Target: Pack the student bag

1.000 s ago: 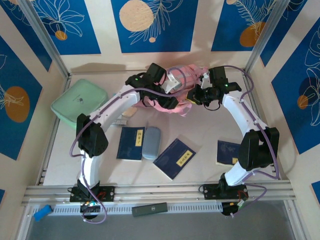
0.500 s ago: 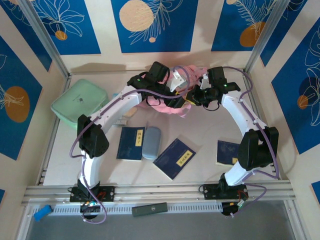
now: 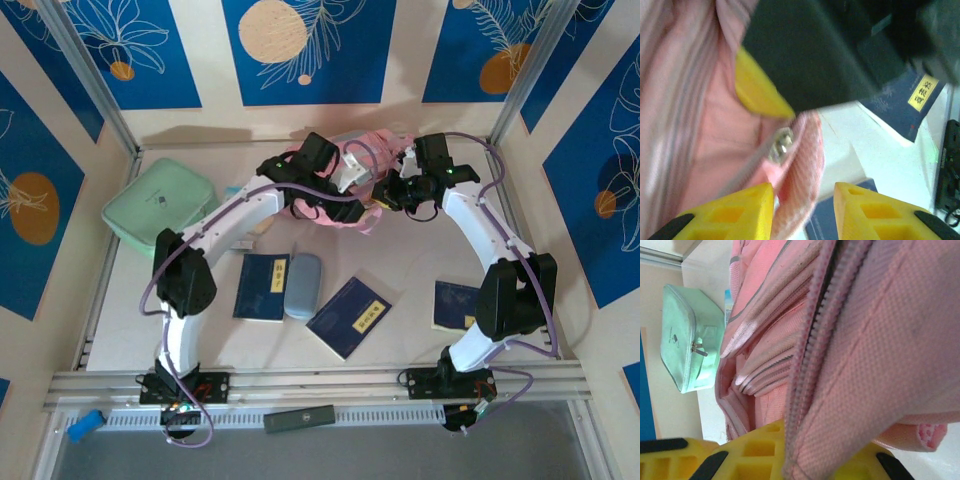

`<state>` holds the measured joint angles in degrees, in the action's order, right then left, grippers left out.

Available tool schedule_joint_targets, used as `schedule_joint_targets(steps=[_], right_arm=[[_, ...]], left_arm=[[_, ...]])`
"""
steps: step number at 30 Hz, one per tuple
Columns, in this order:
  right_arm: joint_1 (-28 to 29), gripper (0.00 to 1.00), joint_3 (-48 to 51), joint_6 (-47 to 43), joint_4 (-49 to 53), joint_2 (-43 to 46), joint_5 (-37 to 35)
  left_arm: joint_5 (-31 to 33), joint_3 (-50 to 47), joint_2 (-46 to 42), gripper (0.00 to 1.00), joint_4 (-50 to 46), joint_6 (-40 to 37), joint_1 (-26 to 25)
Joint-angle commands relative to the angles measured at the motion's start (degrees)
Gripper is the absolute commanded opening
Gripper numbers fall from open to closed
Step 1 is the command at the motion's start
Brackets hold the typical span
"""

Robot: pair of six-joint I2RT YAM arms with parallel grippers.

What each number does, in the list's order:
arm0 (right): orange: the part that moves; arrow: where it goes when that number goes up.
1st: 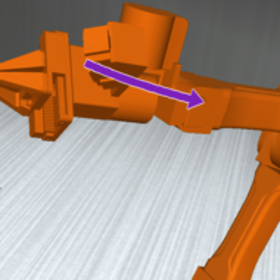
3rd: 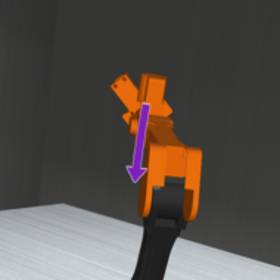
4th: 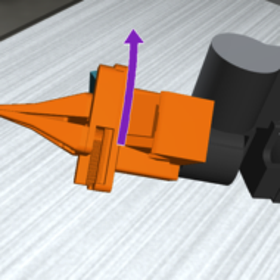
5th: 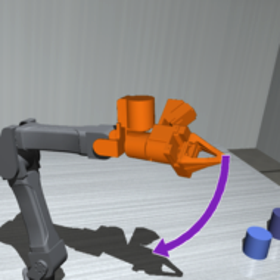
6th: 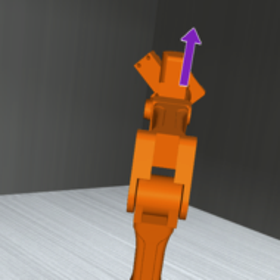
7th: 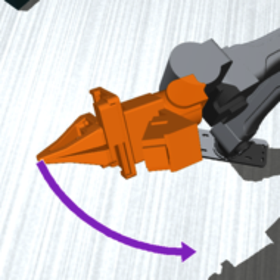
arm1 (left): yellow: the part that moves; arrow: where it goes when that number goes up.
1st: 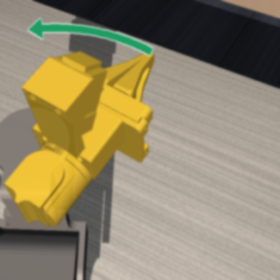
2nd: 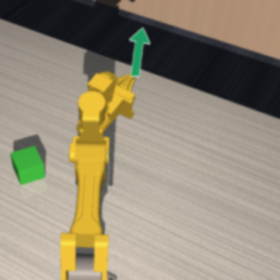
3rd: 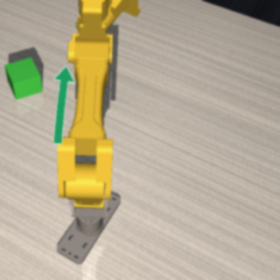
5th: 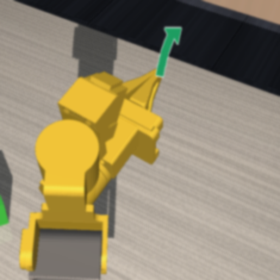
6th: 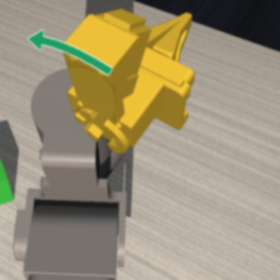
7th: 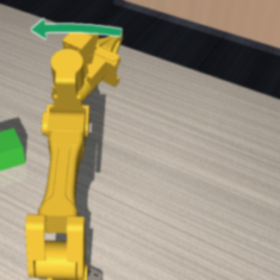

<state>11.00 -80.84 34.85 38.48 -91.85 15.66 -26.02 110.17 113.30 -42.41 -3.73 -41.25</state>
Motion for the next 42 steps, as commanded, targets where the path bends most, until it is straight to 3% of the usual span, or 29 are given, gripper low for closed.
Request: schedule_joint_targets(steps=[1, 6, 12, 19, 28, 37, 42], right_arm=[[-0.3, 0.03, -1.9, -4.1, -4.9, 2.0, 3.1], [-0.3, 0.03, -2.5, -5.0, -3.8, 1.7, 4.2], [-0.2, 0.03, -2.2, -4.7, -3.6, 1.6, 5.4], [-0.3, 0.03, -1.6, -4.5, -3.6, 1.7, 5.8], [0.2, 0.03, -2.2, -4.4, -3.7, 0.7, 6.2], [0.7, 0.03, -2.2, -4.4, -3.7, 0.4, 6.0], [0.7, 0.03, -2.2, -4.4, -3.7, 0.4, 5.9]], left_arm=[[3.9, -2.2, -4.2, 0.38, -0.8, 4.6, -1.4], [12.7, -2.4, -5.9, 0.43, -1.2, 5.3, -1.4], [11.4, 4.1, -1.3, 0.56, -7.2, -3.6, -1.0], [8.2, 10.4, 2.8, 0.61, -11.2, -8.7, -0.7], [5.0, 15.9, 7.9, 0.60, -13.0, -11.0, -0.5], [5.7, 21.5, 11.5, 0.46, -15.0, -12.0, -0.1], [5.1, 21.3, 11.5, 0.44, -16.6, -12.6, 0.1]])
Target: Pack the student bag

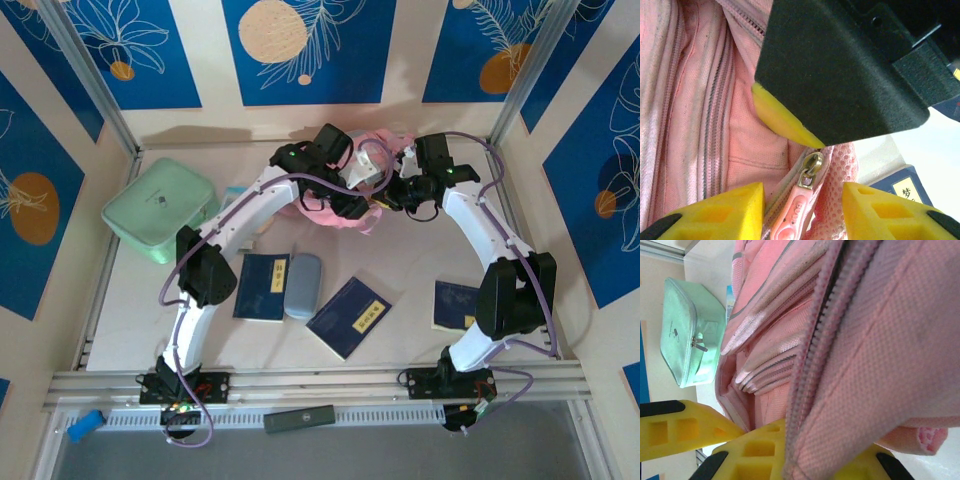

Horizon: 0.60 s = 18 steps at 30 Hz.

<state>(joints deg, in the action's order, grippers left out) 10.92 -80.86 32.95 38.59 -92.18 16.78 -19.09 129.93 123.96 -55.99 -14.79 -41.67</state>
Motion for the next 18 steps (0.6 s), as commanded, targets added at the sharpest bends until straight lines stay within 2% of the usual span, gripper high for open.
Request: schedule_joint_targets(steps=[1, 7, 9, 13, 18], right_arm=[[0.8, 0.03, -2.3, -2.5, -3.7, 0.8, 4.8], [0.6, 0.03, -2.5, -2.1, -4.0, 0.7, 4.8], [0.6, 0.03, -2.5, -2.0, -4.1, 0.7, 5.1], [0.6, 0.03, -2.5, -2.0, -3.9, 1.0, 4.9], [0.2, 0.03, -2.3, -2.1, -3.5, 1.6, 4.7]], left_arm=[[-1.5, 1.3, 0.8, 0.44, -3.4, -1.6, 0.7], [-2.2, 0.4, 0.7, 0.42, -4.3, -2.0, 1.2], [-2.3, 0.3, 0.7, 0.35, -3.8, -2.2, 1.3], [-2.4, 0.5, 0.8, 0.32, -2.6, -2.2, 1.3], [-1.6, 0.8, 0.1, 0.22, -3.0, -2.4, 1.3]])
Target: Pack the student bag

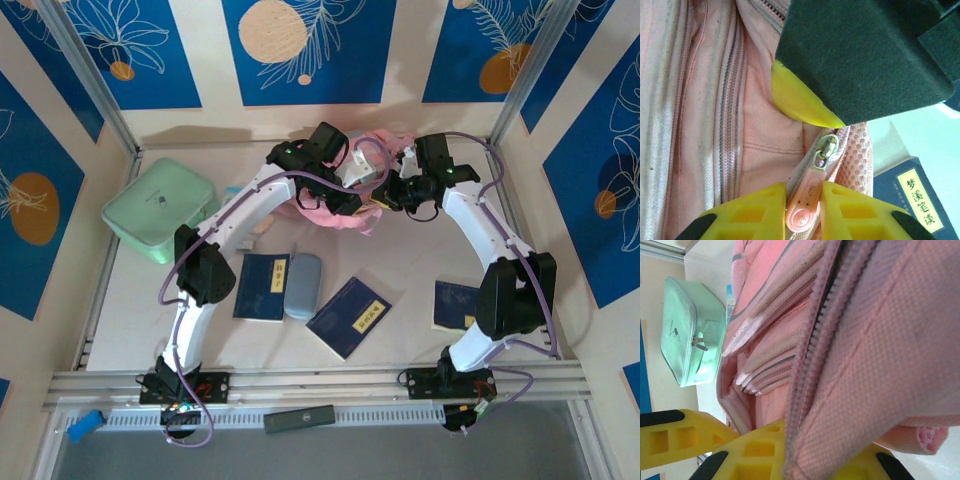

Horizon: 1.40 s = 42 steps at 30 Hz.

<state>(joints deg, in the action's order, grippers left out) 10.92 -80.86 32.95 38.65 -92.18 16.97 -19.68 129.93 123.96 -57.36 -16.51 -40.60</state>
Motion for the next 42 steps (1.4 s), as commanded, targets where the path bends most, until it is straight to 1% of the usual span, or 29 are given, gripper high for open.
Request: schedule_joint_targets(steps=[1, 3, 5, 7, 13, 16, 18, 21, 24, 26, 31, 32, 35, 36, 38, 40, 42], right_arm=[[0.1, 0.03, -2.3, -2.2, -3.3, 1.7, 4.3], [-0.3, 0.03, -2.4, -2.3, -2.9, 2.0, 4.1], [-0.9, 0.03, -2.4, -2.1, -2.7, 2.3, 4.5], [-1.5, 0.03, -2.3, -1.8, -2.7, 2.6, 4.5], [-2.2, 0.03, -3.2, -2.4, -1.6, 3.0, 4.5], [-1.3, 0.03, -4.1, -3.4, -0.4, 2.9, 2.9], [-1.3, 0.03, -4.3, -3.5, -0.2, 3.0, 2.9], [-1.5, 0.03, -4.7, -3.8, 0.6, 2.9, 1.8], [-1.9, 0.03, -5.2, -3.5, 1.0, 2.8, 2.0], [-1.9, 0.03, -5.1, -3.2, 1.0, 3.2, 1.5], [-1.9, 0.02, -5.5, -3.8, 3.4, 3.2, -3.4], [-1.8, 0.02, -5.6, -3.8, 3.7, 3.2, -4.2], [0.5, 0.02, -5.9, -4.8, 3.4, 3.1, -4.3], [1.4, 0.02, -6.5, -5.3, 3.8, 2.9, -4.3], [2.3, 0.02, -7.3, -6.4, 4.7, 2.7, -3.5], [1.9, 0.02, -7.8, -6.1, 6.2, 3.0, -5.8], [0.7, 0.01, -7.3, -5.6, 6.9, 3.7, -6.8]], left_arm=[[-0.5, 0.8, -0.2, 0.20, -1.9, -0.9, 0.3], [0.1, 0.4, -0.7, 0.10, -2.4, -0.8, 0.5], [0.4, -0.3, -1.5, 0.02, -2.8, -0.4, 0.7], [0.5, -1.8, -2.5, 0.00, -3.1, 0.1, 0.8], [0.4, -8.9, -6.7, 0.00, 0.2, 1.9, 1.1], [-1.6, -9.4, -7.6, 0.00, 0.0, 4.3, 1.4], [-1.4, -11.9, -9.0, 0.00, 0.6, 5.4, 1.4], [3.1, -16.7, -11.0, 0.00, 1.2, 6.4, 2.1], [3.9, -20.8, -12.7, 0.00, 0.1, 8.0, 4.1], [6.1, -24.2, -14.4, 0.00, 0.5, 9.5, 5.2], [9.1, -32.3, -18.3, 0.00, 2.1, 12.0, 7.8], [8.8, -33.3, -19.1, 0.00, 2.5, 12.6, 8.0], [4.6, -37.0, -21.0, 0.00, 6.7, 13.8, 8.2], [5.5, -37.4, -20.8, 0.00, 7.8, 14.2, 8.2], [9.6, -36.5, -19.1, 0.00, 7.7, 15.6, 9.1], [11.7, -35.8, -17.3, 0.00, 6.6, 17.2, 10.8], [14.3, -37.5, -17.2, 0.00, 7.8, 18.8, 12.4]])
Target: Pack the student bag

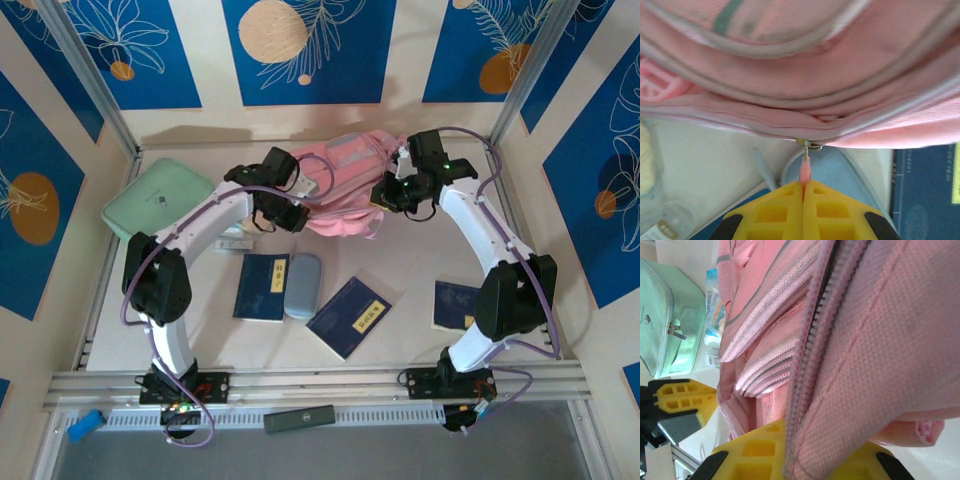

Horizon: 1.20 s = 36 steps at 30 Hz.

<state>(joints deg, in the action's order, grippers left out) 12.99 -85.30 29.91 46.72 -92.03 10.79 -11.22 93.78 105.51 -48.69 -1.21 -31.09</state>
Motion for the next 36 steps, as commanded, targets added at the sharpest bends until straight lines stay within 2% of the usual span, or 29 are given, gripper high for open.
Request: schedule_joint_targets(steps=[1, 4, 7, 12, 13, 15, 17, 19, 21, 24, 28, 30, 33, 36], right_arm=[[-2.0, 0.01, -2.2, -2.4, -1.4, 4.2, -0.3], [-0.7, 0.01, -1.0, -4.5, -0.9, 5.3, -0.5], [1.8, 0.01, 1.3, -4.0, -1.3, 4.9, 1.0], [4.9, 0.03, 6.2, -0.4, -4.3, 4.4, -2.7], [4.6, 0.07, 7.0, 0.5, -4.7, 4.3, -2.0], [4.0, 0.16, 8.2, 1.4, -4.5, 4.5, -1.4], [3.6, 0.32, 9.8, 2.2, -4.2, 5.9, -2.6], [2.9, 0.47, 12.2, 3.1, -3.9, 7.8, -2.0], [1.6, 0.55, 14.4, 4.4, -2.5, 9.3, -1.8], [-1.3, 0.69, 18.6, 6.3, -0.8, 12.1, -1.2], [-4.4, 0.82, 23.2, 7.2, -0.3, 16.0, -1.8], [-6.3, 0.84, 24.7, 8.1, -0.4, 17.2, -0.6], [-8.6, 0.87, 26.3, 8.8, -0.5, 18.8, -1.0], [-10.1, 0.89, 27.5, 8.6, -0.5, 19.8, 0.7]], left_arm=[[6.4, -2.5, 1.1, 0.00, 0.5, 5.0, 4.2], [7.8, -3.5, 2.4, 0.00, 2.9, 8.3, 8.1], [8.8, 0.0, 5.8, 0.00, 2.1, 7.1, 8.8], [2.9, 0.0, 4.8, 0.00, 4.7, 7.5, 8.7], [2.5, -0.9, 3.6, 0.00, 4.9, 7.5, 8.7], [0.8, -2.8, 1.3, 0.07, 5.0, 7.1, 8.7], [-0.4, -4.9, -1.4, 0.17, 4.8, 7.4, 8.6], [-2.0, -7.5, -5.0, 0.22, 5.9, 8.0, 8.1], [-3.3, -10.0, -8.0, 0.32, 7.8, 8.1, 6.7], [-3.7, -10.8, -10.1, 0.38, 8.4, 7.0, 3.3], [-2.1, -8.4, -8.8, 0.50, 9.2, 1.6, -3.5], [-1.4, -6.5, -6.7, 0.56, 9.2, -2.1, -6.3], [0.5, -2.6, -2.5, 0.60, 8.0, -6.4, -9.4], [-1.8, 1.2, 1.3, 0.61, 6.3, -9.1, -10.9]])
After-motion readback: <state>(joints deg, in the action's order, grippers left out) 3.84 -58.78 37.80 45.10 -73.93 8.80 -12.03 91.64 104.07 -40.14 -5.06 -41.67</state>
